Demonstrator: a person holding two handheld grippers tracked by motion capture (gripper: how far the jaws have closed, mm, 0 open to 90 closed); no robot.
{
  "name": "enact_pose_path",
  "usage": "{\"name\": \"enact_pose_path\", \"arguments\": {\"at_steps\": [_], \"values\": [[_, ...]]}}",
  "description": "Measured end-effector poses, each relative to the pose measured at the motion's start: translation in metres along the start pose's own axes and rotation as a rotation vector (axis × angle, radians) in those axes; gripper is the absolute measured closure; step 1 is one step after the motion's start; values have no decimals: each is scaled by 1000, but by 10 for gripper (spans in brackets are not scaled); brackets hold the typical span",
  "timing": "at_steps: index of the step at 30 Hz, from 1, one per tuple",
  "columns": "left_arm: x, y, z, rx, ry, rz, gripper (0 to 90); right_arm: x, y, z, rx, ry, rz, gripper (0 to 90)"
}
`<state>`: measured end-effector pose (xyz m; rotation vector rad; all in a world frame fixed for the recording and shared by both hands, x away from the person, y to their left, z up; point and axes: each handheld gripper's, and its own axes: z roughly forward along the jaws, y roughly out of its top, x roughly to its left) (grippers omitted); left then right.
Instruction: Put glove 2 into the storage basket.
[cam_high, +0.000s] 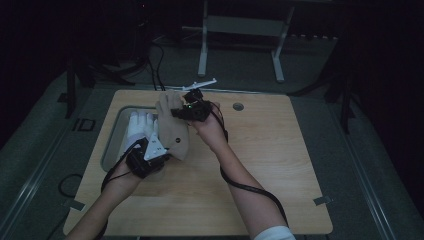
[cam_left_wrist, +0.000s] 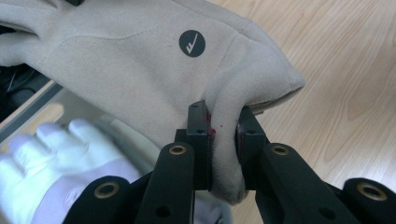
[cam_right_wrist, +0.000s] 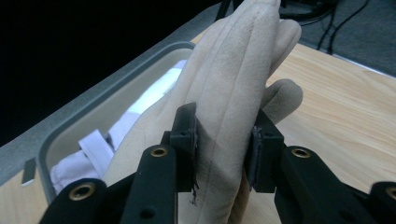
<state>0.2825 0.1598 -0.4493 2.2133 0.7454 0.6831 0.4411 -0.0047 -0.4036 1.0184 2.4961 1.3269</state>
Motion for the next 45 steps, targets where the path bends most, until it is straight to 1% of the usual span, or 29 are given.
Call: {"name": "enact_pose_path", "arguments": {"at_steps": [1, 2, 7, 8, 9, 11, 12, 15, 17, 18, 19, 21, 22, 23, 24, 25, 27, 28, 31, 33, 34, 35, 36, 37, 38, 40, 41, 42, 45], "values": [[0, 0, 0, 0, 0, 0, 806, 2, 1, 3, 3, 2, -3, 683], [4, -5, -3, 8, 10, -4, 806, 4, 3, 6, 7, 1, -11, 683], [13, -17, -12, 16, 21, -31, 805, 16, 9, 22, 19, 14, -21, 683], [13, -17, -12, 16, 21, -31, 805, 16, 9, 22, 19, 14, -21, 683], [16, -22, -15, 23, 31, -38, 805, 22, 12, 30, 25, 21, -35, 683], [17, -25, -16, 23, 32, -45, 805, 24, 13, 32, 24, 22, -39, 683], [20, -29, -19, 36, 40, -47, 805, 29, 15, 39, 32, 30, -41, 683], [25, -37, -24, 51, 43, -53, 805, 36, 16, 50, 41, 37, -50, 682], [29, -41, -27, 49, 25, -67, 805, 39, 17, 56, 46, 47, -52, 682], [31, -44, -28, 52, 28, -68, 805, 41, 17, 59, 51, 51, -50, 682], [32, -47, -29, 62, 31, -60, 805, 42, 17, 62, 54, 53, -51, 682], [34, -49, -30, 66, 26, -63, 805, 45, 16, 68, 64, 62, -56, 682], [37, -54, -32, 83, 29, -67, 805, 46, 16, 72, 69, 65, -58, 682], [37, -54, -32, 83, 29, -67, 804, 47, 16, 75, 74, 62, -59, 682], [40, -58, -34, 91, 27, -76, 804, 48, 15, 79, 79, 62, -59, 681], [40, -58, -34, 91, 27, -76, 805, 48, 15, 79, 79, 62, -59, 681], [43, -60, -35, 101, 32, -80, 805, 49, 15, 86, 84, 64, -57, 681], [43, -62, -35, 109, 27, -84, 804, 50, 13, 93, 91, 70, -56, 680], [46, -67, -29, 135, 19, -93, 804, 50, 10, 102, 103, 72, -52, 679], [47, -69, -27, 143, 14, -99, 804, 50, 9, 105, 109, 64, -54, 679], [49, -71, -23, 146, 5, -111, 803, 49, 5, 111, 124, 50, -54, 679], [49, -71, -23, 146, 5, -111, 803, 49, 5, 111, 124, 50, -54, 679], [50, -72, -20, 155, 4, -110, 803, 47, 2, 118, 140, 31, -60, 677], [51, -74, -16, 163, -4, -119, 803, 46, 0, 121, 145, 27, -57, 675], [52, -74, -14, 173, -7, -114, 803, 44, -1, 124, 152, 22, -60, 674], [53, -76, -10, 182, -21, -124, 803, 43, -4, 129, 165, 14, -64, 671], [53, -76, -10, 182, -21, -124, 803, 42, -6, 131, 175, 12, -64, 669], [53, -78, -8, 194, -21, -126, 803, 41, -7, 133, 181, 13, -66, 667], [54, -79, -4, 208, -32, -132, 801, 40, -10, 136, 189, 15, -70, 651]]}}
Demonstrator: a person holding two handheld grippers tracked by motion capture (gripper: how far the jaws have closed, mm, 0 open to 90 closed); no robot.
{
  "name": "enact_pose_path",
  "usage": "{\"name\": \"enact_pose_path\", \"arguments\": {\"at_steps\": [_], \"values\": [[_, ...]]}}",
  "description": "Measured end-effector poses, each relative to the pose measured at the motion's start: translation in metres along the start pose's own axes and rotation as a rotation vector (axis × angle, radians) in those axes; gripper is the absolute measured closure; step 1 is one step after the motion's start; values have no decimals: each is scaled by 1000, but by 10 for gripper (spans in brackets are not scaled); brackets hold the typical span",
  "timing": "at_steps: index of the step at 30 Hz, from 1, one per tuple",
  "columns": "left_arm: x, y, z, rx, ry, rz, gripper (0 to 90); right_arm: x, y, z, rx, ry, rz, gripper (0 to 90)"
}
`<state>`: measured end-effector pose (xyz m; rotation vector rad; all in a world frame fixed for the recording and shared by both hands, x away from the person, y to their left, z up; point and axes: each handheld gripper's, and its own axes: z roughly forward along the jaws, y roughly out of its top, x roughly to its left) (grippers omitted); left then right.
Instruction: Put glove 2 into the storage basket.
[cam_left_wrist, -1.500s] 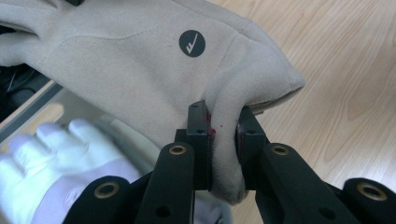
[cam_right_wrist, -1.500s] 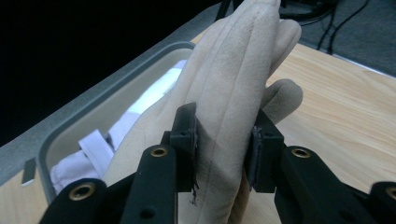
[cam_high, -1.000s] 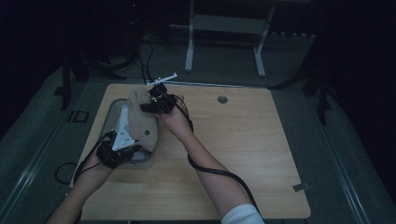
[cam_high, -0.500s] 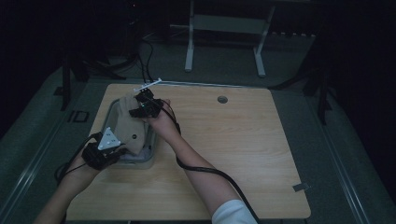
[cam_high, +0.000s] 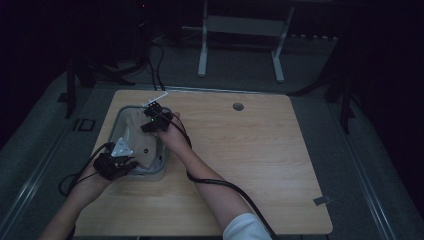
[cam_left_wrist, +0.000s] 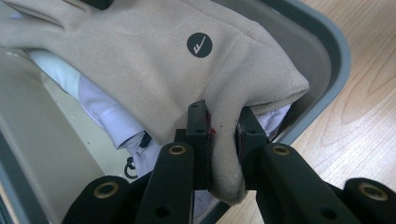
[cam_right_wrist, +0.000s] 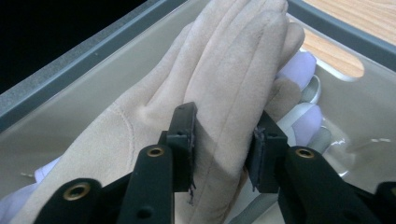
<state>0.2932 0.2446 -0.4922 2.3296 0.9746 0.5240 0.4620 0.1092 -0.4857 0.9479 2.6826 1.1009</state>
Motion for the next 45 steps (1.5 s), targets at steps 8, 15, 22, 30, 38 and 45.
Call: {"name": "enact_pose_path", "arguments": {"at_steps": [8, 15, 22, 30, 38, 45], "values": [[3, -1, 2, 0, -20, -19, 761, -4, 1, -8, -28, 3, -44, 376], [0, 3, -15, -49, 21, -103, 365, -6, -1, -25, -25, 25, -104, 178], [-5, 6, -33, -124, 3, -128, 185, -11, -4, -42, -54, 22, -104, 168], [-13, 17, -28, -218, 1, -169, 172, -9, -10, -54, -79, 26, -131, 168], [-26, 29, -16, -250, -45, -162, 160, -14, -23, -64, -81, 36, -141, 167], [-36, 39, -7, -264, -74, -159, 161, -22, -42, -79, -93, 37, -137, 167]]}}
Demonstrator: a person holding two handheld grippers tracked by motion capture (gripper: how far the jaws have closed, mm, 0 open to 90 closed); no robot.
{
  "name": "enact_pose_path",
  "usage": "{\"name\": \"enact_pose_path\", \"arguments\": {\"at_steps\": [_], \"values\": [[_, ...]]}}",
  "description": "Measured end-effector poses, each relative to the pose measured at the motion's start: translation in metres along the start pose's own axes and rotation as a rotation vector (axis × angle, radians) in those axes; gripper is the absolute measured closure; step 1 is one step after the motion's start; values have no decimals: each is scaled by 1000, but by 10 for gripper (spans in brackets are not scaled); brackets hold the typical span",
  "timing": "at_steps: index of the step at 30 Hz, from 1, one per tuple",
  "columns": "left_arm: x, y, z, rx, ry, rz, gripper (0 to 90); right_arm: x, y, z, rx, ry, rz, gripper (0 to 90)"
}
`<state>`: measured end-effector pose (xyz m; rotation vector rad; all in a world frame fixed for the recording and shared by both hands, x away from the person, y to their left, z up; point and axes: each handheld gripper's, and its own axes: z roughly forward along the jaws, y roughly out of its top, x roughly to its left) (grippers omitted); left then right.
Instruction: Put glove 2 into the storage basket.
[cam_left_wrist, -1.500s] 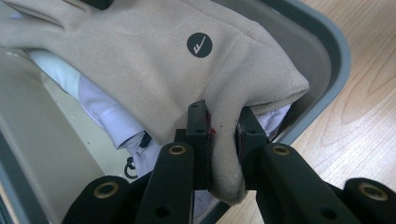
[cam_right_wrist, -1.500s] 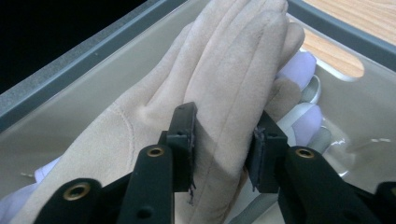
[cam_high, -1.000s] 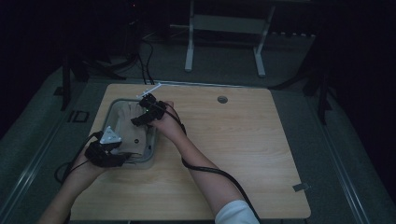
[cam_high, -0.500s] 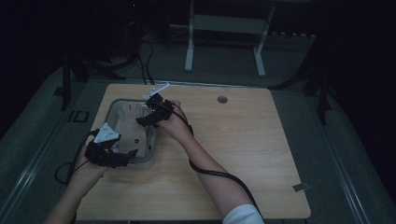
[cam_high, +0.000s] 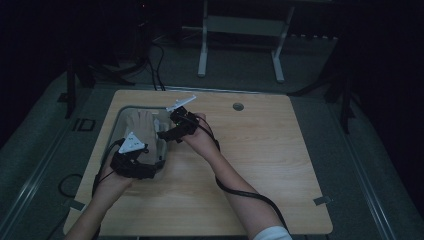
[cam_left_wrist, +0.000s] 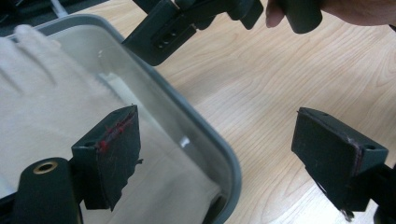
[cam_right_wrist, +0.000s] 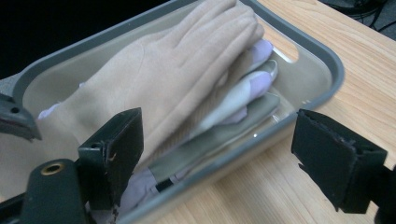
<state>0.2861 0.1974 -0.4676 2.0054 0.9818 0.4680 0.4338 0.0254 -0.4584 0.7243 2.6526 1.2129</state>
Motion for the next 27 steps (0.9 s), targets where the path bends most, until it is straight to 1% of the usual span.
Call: {"name": "enact_pose_path", "arguments": {"at_steps": [4, 5, 7, 8, 11, 13, 14, 16, 17, 18, 19, 21, 22, 24, 25, 27], "values": [[-7, 3, 6, -2, -13, 7, 160, -5, -9, -11, -9, -19, 0, 168], [-7, 3, 6, -2, -13, 7, 161, -6, -11, -14, -12, -22, 2, 168], [-14, 5, 11, -4, -20, 14, 160, -9, -17, -20, -14, -30, 0, 168], [-14, 5, 11, -4, -20, 14, 160, -11, -19, -23, -12, -35, -5, 168], [-22, 7, 19, 5, -42, 28, 161, -14, -28, -31, -6, -38, 2, 168], [-24, 8, 21, 2, -50, 28, 161, -16, -34, -36, -3, -43, 3, 168], [-29, 9, 25, 3, -60, 38, 160, -18, -36, -38, -4, -44, 4, 168], [-33, 10, 29, -1, -77, 42, 160, -20, -42, -43, -4, -47, 9, 168], [-33, 10, 29, -1, -77, 42, 160, -20, -42, -43, -4, -47, 9, 168], [-38, 11, 33, 3, -90, 53, 160, -22, -49, -46, 2, -45, 17, 168], [-40, 11, 35, 5, -98, 57, 160, -23, -51, -47, 2, -46, 17, 168], [-42, 11, 37, 6, -102, 61, 161, -24, -54, -48, 5, -45, 18, 168], [-46, 12, 41, 11, -117, 70, 160, -26, -61, -51, 8, -48, 25, 168], [-49, 11, 44, 12, -124, 72, 160, -27, -63, -52, 7, -49, 28, 168], [-52, 11, 48, 12, -136, 79, 161, -29, -69, -54, 6, -49, 35, 168], [-56, 10, 52, 10, -151, 81, 160, -31, -74, -56, 8, -49, 38, 168]]}}
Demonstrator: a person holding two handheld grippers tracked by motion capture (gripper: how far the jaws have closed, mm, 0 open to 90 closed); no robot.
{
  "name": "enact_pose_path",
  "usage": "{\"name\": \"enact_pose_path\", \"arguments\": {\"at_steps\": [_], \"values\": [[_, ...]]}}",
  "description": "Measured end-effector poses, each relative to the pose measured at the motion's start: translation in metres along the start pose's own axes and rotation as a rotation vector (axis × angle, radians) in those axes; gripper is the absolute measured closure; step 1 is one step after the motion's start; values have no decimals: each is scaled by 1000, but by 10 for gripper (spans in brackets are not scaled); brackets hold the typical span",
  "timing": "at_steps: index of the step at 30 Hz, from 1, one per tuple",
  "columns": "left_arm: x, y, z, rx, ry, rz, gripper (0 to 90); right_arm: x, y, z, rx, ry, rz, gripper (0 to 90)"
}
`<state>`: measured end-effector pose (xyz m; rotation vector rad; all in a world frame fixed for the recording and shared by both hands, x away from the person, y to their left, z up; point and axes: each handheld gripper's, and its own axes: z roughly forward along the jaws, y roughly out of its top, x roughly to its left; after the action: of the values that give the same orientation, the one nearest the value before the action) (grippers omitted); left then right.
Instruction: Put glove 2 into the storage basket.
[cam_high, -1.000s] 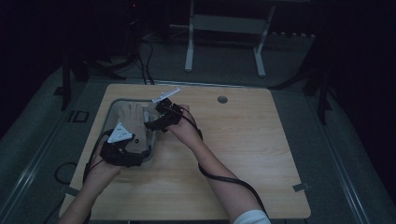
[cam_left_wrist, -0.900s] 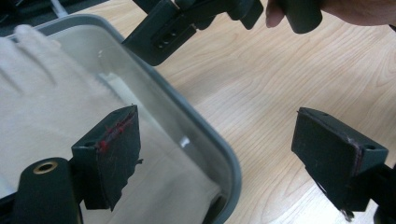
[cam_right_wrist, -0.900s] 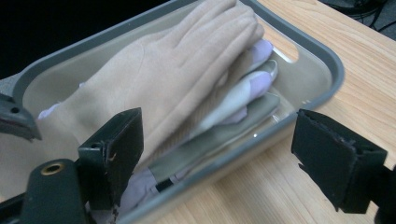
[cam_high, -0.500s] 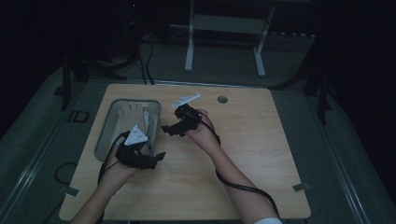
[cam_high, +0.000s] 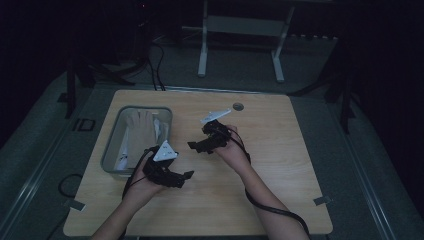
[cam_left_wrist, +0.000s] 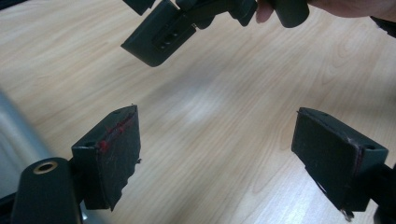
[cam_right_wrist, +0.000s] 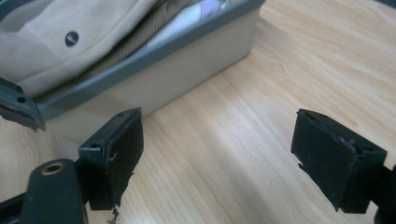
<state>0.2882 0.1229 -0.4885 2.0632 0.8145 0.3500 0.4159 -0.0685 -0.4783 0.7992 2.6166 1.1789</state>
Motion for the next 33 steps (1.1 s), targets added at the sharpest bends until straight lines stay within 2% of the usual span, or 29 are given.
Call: {"name": "enact_pose_path", "arguments": {"at_steps": [12, 26, 29, 33], "values": [[-17, -5, 26, 9, -61, 40, 160, -9, -36, -5, 15, 10, 16, 168], [-28, -18, 51, 48, -125, 61, 160, -16, -74, -7, 24, 37, 32, 167], [-30, -20, 56, 54, -145, 64, 160, -17, -80, -7, 37, 28, 22, 137], [-33, -24, 63, 65, -157, 83, 160, -18, -89, -8, 25, 30, 25, 140]]}}
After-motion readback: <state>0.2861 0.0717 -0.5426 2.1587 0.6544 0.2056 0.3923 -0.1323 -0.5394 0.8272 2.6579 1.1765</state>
